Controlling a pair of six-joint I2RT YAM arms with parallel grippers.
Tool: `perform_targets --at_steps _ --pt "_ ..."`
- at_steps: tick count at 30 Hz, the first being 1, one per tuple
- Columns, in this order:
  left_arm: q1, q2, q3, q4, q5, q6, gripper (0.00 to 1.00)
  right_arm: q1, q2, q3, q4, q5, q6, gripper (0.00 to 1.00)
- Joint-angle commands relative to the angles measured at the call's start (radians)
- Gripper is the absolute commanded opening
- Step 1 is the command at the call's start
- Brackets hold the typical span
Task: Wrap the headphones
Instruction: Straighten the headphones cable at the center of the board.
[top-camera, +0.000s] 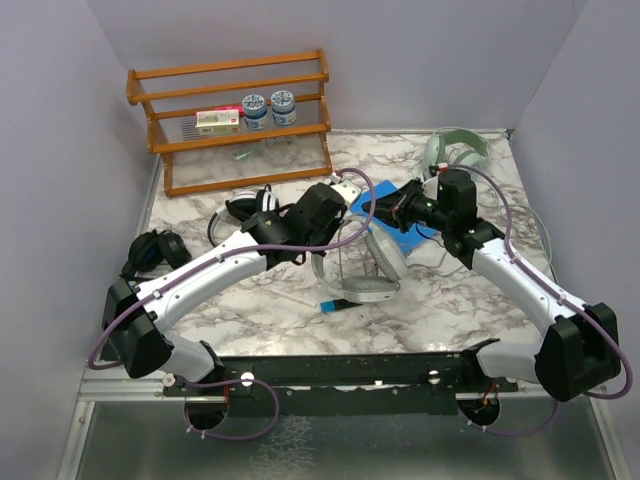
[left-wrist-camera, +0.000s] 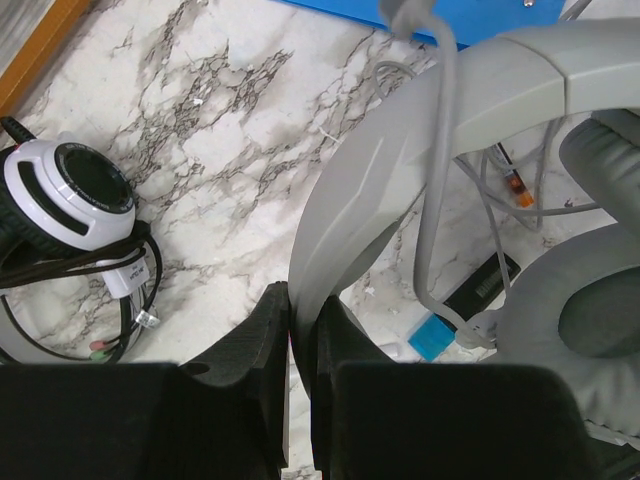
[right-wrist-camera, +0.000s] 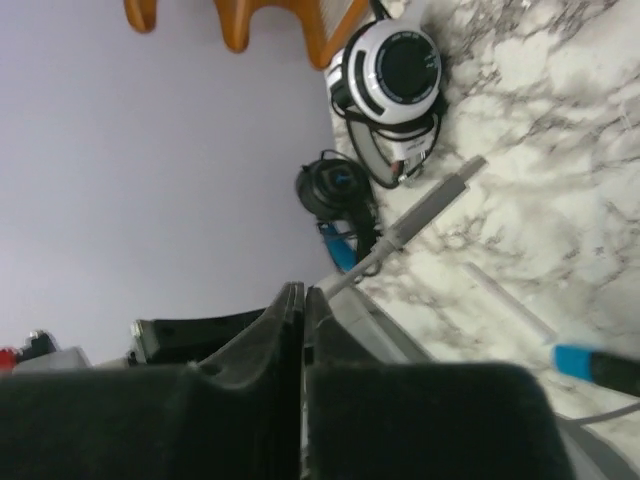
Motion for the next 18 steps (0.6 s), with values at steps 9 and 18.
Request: perform_targets --at_steps 9,18 --pt "-0.006 0.002 0.028 0.028 -0.025 -0.019 0.08 -0.004 -0.138 0.109 -0.212 0.207 -0.21 0.07" --pt "-0.008 0.007 0.045 0.03 0.017 -0.02 0.08 -0.007 -0.088 0.063 -0.215 0.114 -0.167 0.99"
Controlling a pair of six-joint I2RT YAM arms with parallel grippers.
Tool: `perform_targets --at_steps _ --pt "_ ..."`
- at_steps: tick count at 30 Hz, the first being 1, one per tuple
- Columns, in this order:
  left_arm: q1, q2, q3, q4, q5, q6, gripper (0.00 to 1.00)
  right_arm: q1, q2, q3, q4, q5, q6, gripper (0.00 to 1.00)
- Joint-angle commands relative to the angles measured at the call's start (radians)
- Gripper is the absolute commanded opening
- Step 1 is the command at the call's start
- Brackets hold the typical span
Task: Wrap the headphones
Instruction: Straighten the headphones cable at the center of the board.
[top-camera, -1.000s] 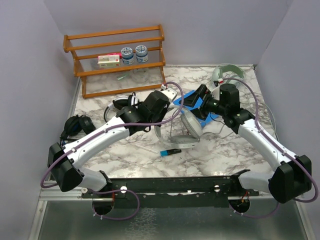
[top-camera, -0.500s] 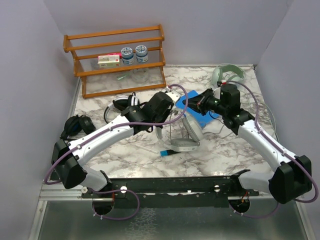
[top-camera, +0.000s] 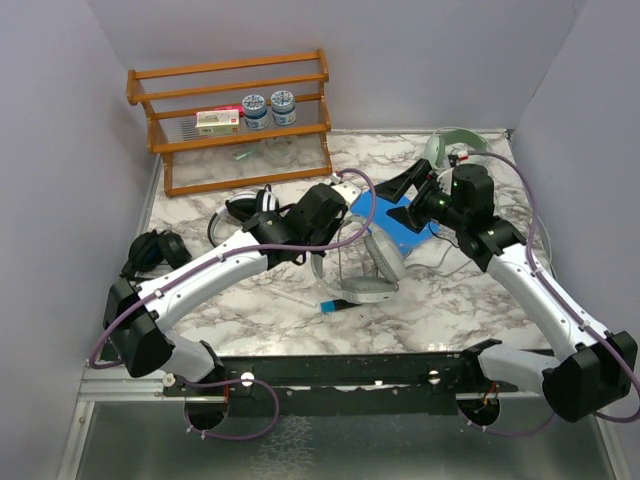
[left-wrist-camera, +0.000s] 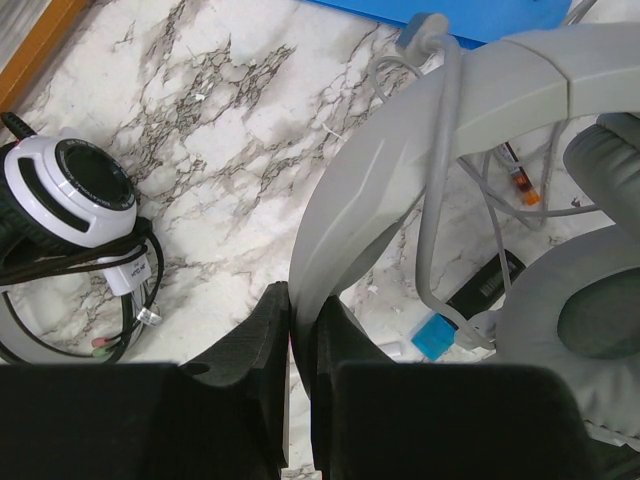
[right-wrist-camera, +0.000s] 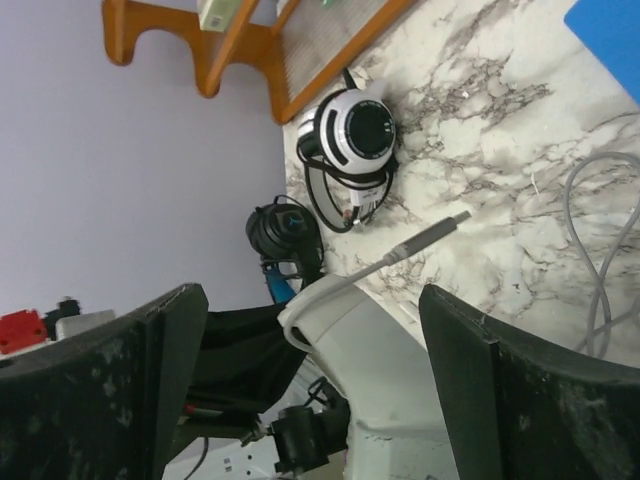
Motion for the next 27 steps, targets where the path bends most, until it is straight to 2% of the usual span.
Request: perform_targets --at_steps 1,7,18,22,25,27 --pt "-0.009 0.0 0.05 0.035 0.031 -0.018 0.08 -0.005 0.052 -0.063 0.054 -0.109 0.083 1.0" --pt "-0.017 0.001 0.063 0.035 0.06 -0.013 0.08 -0.007 0.162 -0.145 0.257 -0.291 0.289 1.0" --pt "-0.037 0.044 0.101 0.035 0.06 -0.006 0.08 -0.006 0.266 -0.193 0.462 -0.394 0.467 1.0" --pt "-0.047 0.067 0.115 0.035 0.061 -0.004 0.08 -0.007 0.268 -0.177 0.444 -0.358 0.45 0.7" --pt "-0.053 0.073 0.116 0.03 0.058 0.003 0.08 -0.018 0.279 -0.116 0.375 -0.327 0.397 0.43" --pt "-0.055 0.07 0.113 0.026 0.054 0.002 0.08 -0.045 0.287 -0.071 0.329 -0.306 0.336 0.19"
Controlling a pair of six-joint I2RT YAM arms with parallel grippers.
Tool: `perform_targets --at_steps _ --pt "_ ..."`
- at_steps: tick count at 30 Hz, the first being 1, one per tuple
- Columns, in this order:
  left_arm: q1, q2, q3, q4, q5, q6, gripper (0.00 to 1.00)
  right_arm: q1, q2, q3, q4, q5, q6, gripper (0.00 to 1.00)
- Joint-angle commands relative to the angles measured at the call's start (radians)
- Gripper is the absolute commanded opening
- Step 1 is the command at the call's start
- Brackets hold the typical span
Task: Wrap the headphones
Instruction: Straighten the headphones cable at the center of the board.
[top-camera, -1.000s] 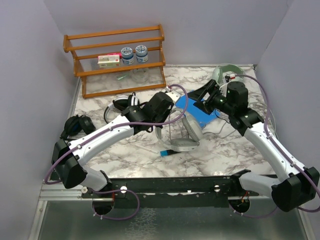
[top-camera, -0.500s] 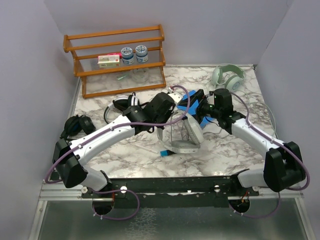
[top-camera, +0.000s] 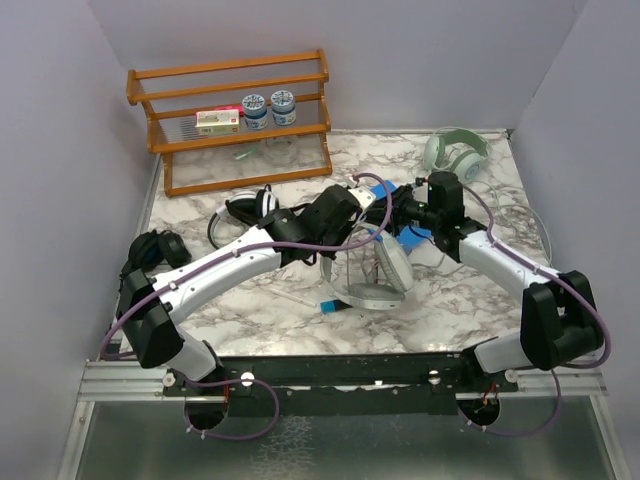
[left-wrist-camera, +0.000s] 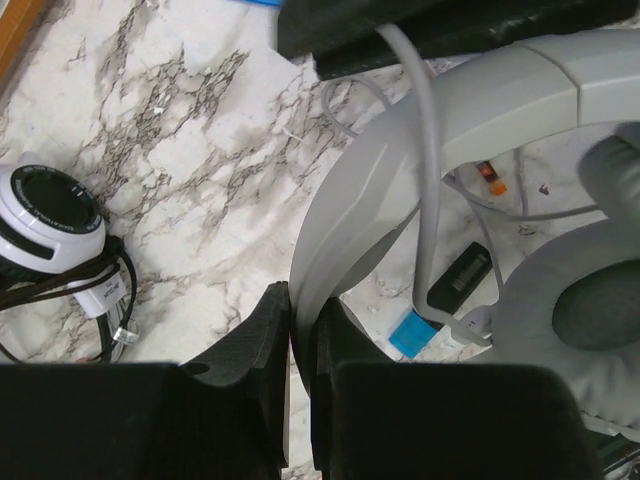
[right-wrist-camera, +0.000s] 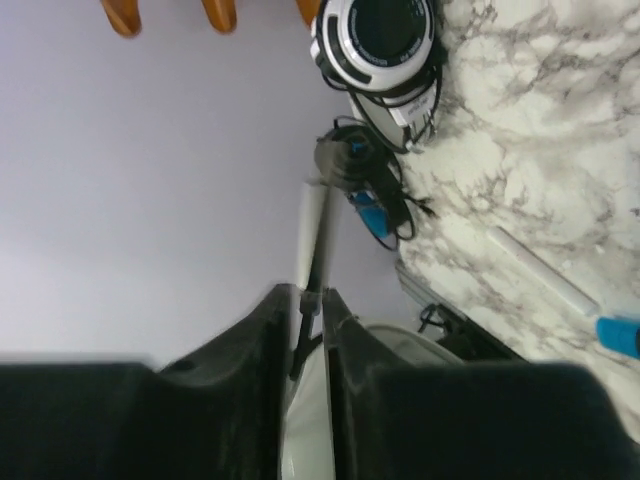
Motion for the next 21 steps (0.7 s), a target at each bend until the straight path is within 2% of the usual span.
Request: perform_targets --at_steps 1,2,3,6,10,13,15,17,21 --pt "-0.019 -0.008 0.045 0.059 0.022 -0.012 0.08 -0.041 0.022 0.108 -0.054 0.021 -0.085 0.09" --pt "-0.02 -0.011 0.042 0.059 0.017 -0.013 0.08 -0.061 0.026 0.122 -0.05 0.018 -0.094 0.03" --pt "-0.021 -0.014 0.039 0.059 0.01 -0.016 0.08 -0.079 0.027 0.139 -0.042 0.013 -0.102 0.01" --pt "-0.021 -0.016 0.048 0.045 -0.012 -0.035 0.08 -0.119 0.009 0.22 -0.076 0.019 -0.168 0.01" --pt "-0.019 -0.001 0.076 0.0 -0.088 -0.104 0.08 -0.129 -0.066 0.353 -0.27 0.129 -0.343 0.0" --pt "0.022 0.048 0.136 -0.097 -0.144 -0.217 0.08 -0.129 -0.171 0.392 -0.405 0.302 -0.479 0.01" --pt "0.093 0.081 0.163 -0.147 -0.108 -0.299 0.08 -0.129 -0.274 0.396 -0.49 0.43 -0.568 0.01" --pt "0.15 0.084 0.161 -0.151 -0.029 -0.326 0.06 -0.129 -0.363 0.388 -0.558 0.568 -0.647 0.01" --pt "0.184 0.05 0.165 -0.159 -0.023 -0.335 0.07 -0.129 -0.498 0.384 -0.69 0.842 -0.762 0.0"
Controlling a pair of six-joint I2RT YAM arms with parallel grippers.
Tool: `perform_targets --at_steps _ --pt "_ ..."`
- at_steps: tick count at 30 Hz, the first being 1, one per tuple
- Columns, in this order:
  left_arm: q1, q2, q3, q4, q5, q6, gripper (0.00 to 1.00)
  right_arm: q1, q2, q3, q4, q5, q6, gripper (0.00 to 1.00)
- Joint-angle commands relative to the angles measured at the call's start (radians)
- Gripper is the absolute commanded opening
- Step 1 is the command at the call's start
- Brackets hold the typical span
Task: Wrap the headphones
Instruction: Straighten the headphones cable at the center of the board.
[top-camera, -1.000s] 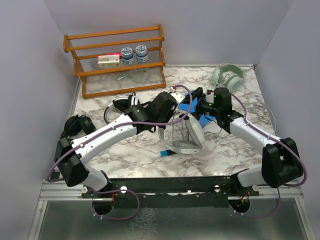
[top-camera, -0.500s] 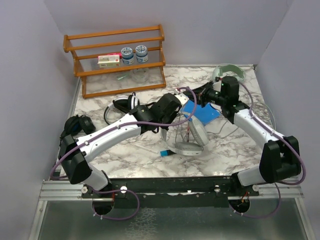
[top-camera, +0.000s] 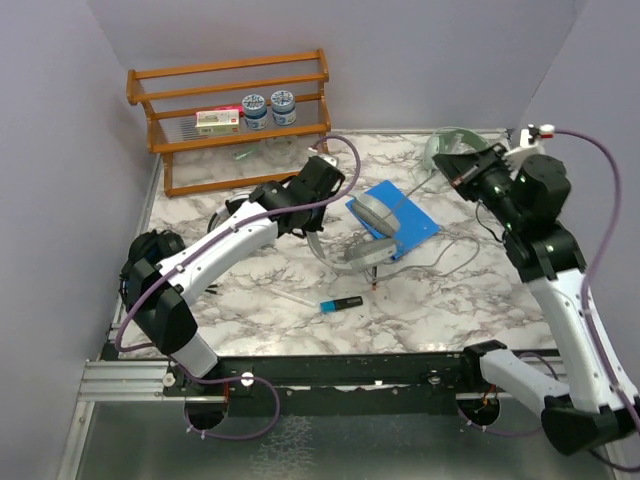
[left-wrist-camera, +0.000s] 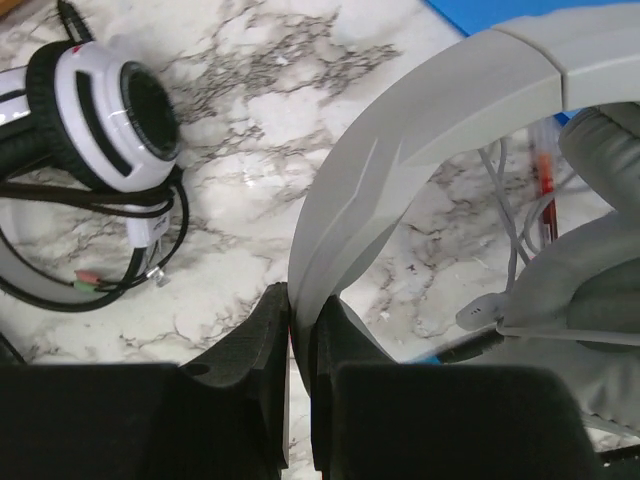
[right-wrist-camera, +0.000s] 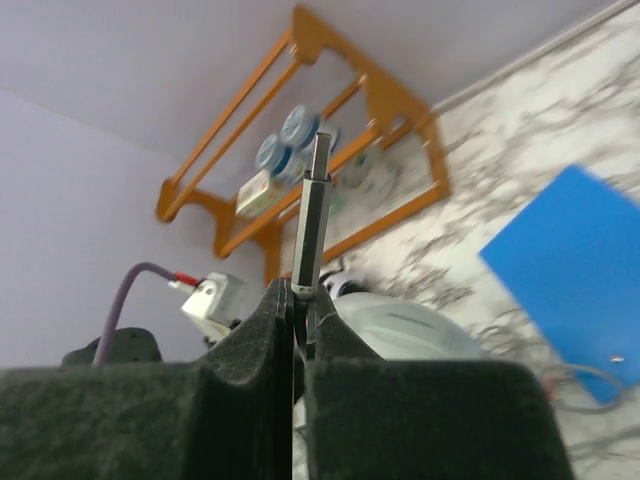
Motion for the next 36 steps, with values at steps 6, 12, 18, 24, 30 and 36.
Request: perform_targets --at_steps 6,12,18,24,30,36 --pt "0.156 -0.076 0.123 -0.118 0.154 -0.119 0.07 -0.002 -0.238 -0.08 -0.251 0.602 -0.223 0.01" --pt "0.179 -0.131 0.186 -0.148 0.422 -0.068 0.08 -0.001 -0.179 -0.083 -0.246 0.545 -0.281 0.01" --pt "0.209 -0.163 0.212 -0.129 0.63 -0.126 0.08 -0.002 -0.151 -0.188 -0.186 0.518 -0.241 0.07" --pt "0.222 -0.165 0.279 -0.129 0.776 -0.142 0.09 -0.001 -0.014 -0.179 -0.292 0.548 -0.156 0.12" --pt "0.259 -0.14 0.402 -0.145 0.777 -0.189 0.1 -0.002 -0.132 -0.302 -0.036 0.362 -0.393 1.0" --pt "0.267 -0.068 0.552 -0.149 0.746 -0.269 0.1 -0.001 -0.235 -0.332 0.08 -0.054 -0.59 1.0"
